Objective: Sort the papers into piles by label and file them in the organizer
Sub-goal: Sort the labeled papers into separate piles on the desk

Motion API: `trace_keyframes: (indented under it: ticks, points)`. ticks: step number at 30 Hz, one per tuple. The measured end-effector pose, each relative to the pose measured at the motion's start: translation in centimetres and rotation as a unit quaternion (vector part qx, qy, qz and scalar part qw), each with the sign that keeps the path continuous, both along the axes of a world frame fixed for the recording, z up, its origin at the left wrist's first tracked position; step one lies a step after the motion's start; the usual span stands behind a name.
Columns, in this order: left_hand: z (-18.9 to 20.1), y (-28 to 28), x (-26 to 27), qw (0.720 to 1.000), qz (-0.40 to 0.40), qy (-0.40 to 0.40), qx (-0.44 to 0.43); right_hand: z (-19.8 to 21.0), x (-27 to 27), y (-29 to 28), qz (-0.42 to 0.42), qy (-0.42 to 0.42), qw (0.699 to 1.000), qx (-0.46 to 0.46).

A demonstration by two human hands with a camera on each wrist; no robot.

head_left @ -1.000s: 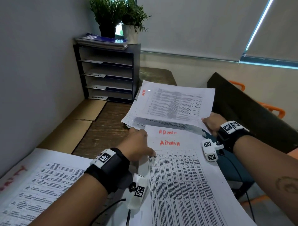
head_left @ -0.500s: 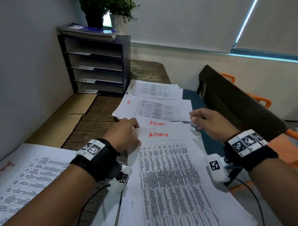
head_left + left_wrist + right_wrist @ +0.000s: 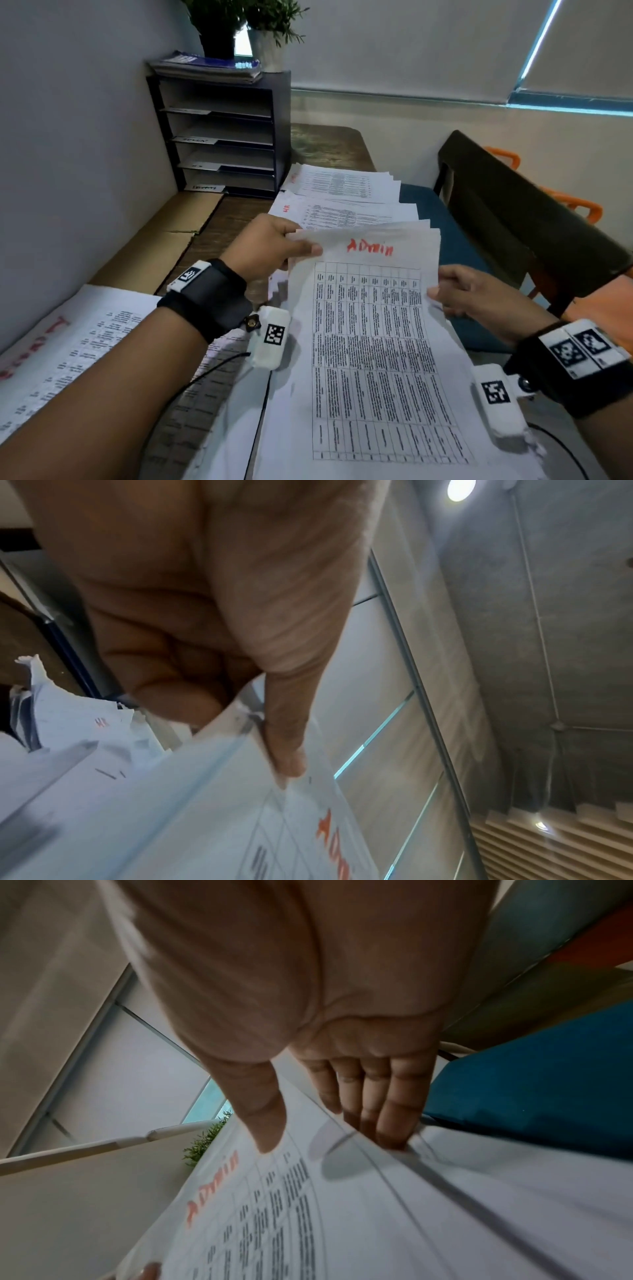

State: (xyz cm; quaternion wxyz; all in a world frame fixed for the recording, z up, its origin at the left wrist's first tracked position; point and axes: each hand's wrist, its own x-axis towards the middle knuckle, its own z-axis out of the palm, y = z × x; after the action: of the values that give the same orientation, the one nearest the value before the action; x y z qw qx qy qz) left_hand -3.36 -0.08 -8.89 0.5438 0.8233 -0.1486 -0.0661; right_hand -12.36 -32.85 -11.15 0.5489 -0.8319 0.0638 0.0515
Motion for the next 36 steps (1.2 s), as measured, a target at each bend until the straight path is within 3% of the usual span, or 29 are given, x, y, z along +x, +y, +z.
trace_keyframes:
  ticks: [6, 16, 19, 21, 24, 27, 29, 33, 36]
  points:
    - [-1.4, -0.6, -0.5, 0.997, 0.034, 0.014, -0.072, 0.5, -0.6, 0.9, 0.040, -0.002, 0.999, 0.034]
    - [-3.7, -0.1, 0.9, 0.993, 0.119, -0.005, -0.025, 0.0, 0.2, 0.4, -0.070, -0.133, 0.988, 0.029]
    - [-4.7, 0.4, 1.9, 0.984, 0.132, -0.076, 0.088, 0.4, 0.4, 0.2, -0.096, -0.153, 0.982, 0.053]
    - [-4.0, 0.0, 1.5, 0.974, 0.124, -0.161, 0.102, 0.4, 0.4, 0.3, -0.104, -0.168, 0.980, 0.027]
    - [-2.4, -0.9, 0.7, 0.985, 0.048, -0.165, 0.026, 0.6, 0.3, 0.7, -0.111, -0.181, 0.976, 0.035]
    - [-1.7, -1.4, -0.1, 0.996, -0.063, -0.050, -0.024, 0.7, 0.3, 1.1, -0.116, -0.183, 0.975, 0.058]
    - [-1.7, -1.3, -0.3, 0.995, -0.077, 0.014, -0.055, 0.9, 0.2, 1.3, -0.125, -0.170, 0.972, 0.107]
    - [-1.8, -1.4, 0.0, 0.987, 0.017, 0.055, -0.147, 1.5, -0.1, 1.6, -0.075, -0.071, 0.978, 0.183]
    - [-1.6, -1.1, 0.7, 0.957, 0.130, 0.066, -0.249, 1.6, -0.5, 1.3, 0.000, -0.014, 0.985, 0.174]
